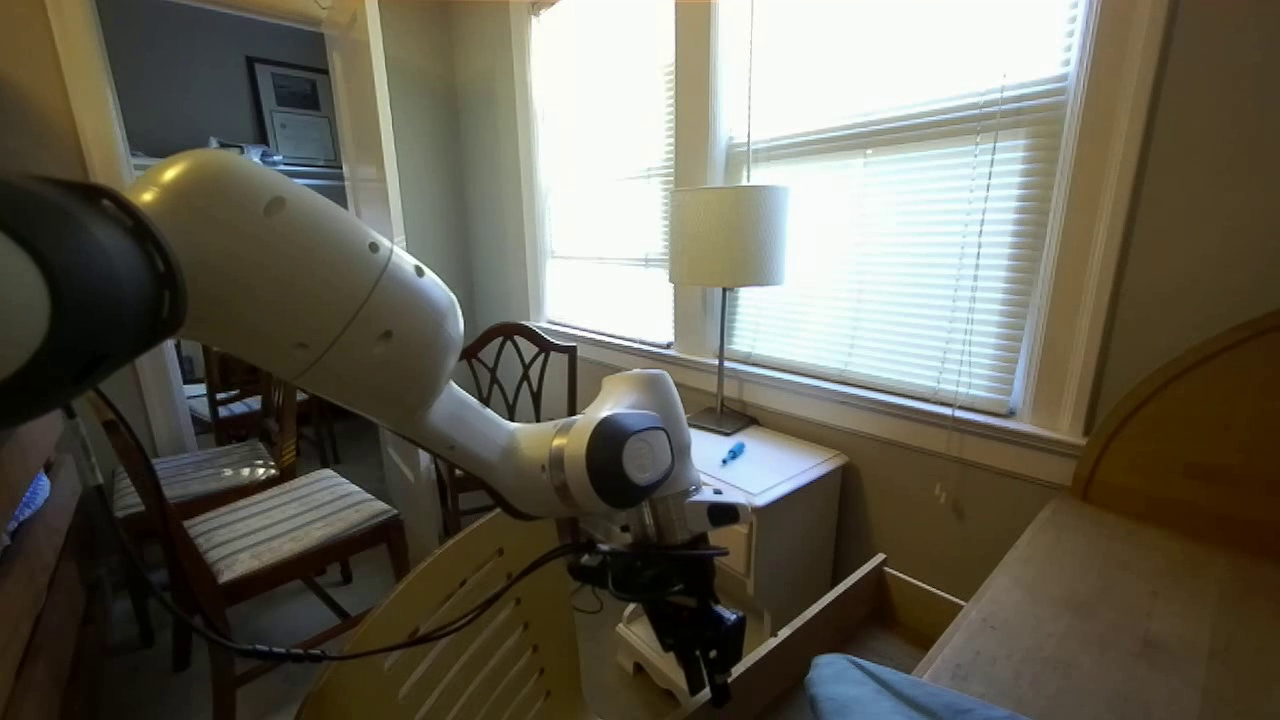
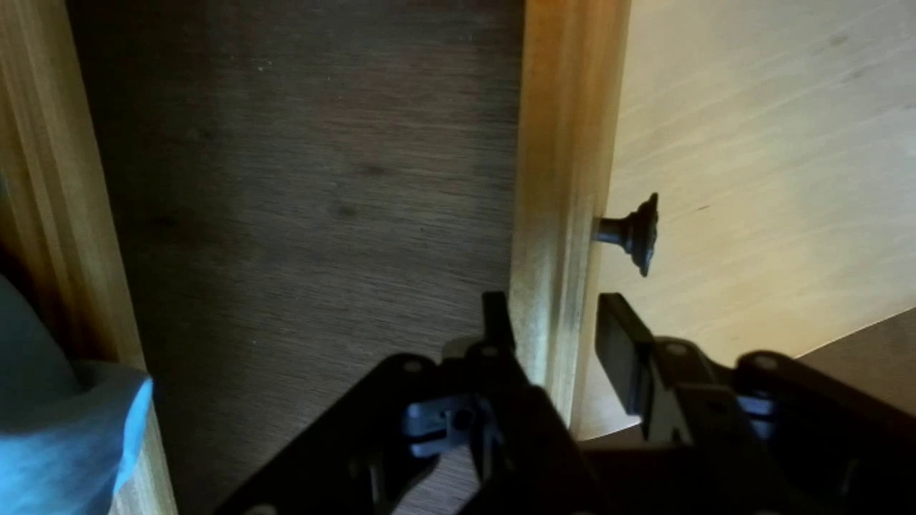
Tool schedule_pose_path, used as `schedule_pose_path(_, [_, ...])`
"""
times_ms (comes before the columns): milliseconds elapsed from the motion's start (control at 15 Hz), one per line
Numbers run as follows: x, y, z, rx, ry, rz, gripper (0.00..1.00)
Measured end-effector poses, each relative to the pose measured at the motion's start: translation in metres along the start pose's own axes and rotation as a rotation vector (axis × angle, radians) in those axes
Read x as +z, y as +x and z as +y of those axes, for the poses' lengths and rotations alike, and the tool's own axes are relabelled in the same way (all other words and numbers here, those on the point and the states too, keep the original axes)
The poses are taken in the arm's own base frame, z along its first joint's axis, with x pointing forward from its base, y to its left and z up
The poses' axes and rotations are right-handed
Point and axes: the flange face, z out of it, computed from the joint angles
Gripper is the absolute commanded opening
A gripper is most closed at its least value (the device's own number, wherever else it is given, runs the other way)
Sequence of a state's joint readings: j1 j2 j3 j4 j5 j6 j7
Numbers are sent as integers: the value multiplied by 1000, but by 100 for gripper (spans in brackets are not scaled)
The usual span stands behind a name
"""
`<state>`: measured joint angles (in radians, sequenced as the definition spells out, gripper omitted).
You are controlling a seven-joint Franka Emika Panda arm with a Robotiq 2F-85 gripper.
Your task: Open the central topmost drawer.
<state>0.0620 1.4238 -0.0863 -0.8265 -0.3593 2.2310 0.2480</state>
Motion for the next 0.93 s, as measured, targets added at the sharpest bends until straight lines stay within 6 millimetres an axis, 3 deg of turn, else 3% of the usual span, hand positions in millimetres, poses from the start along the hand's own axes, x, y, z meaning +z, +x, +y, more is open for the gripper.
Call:
schedule_pose_path(467, [0,2,8,52,50,-9,11])
schedule_pose_path(533, [0,2,9,58,56,-9,15])
schedule_pose_path(600, [0,2,10,64,62,-10,60])
schedule_pose_path(733, [0,3,14,78,76,-12,60])
schedule_pose_path(800, [0,3,16,88,90,-13,40])
schedule_pose_path(933, [2,3,18,91,89,-15,55])
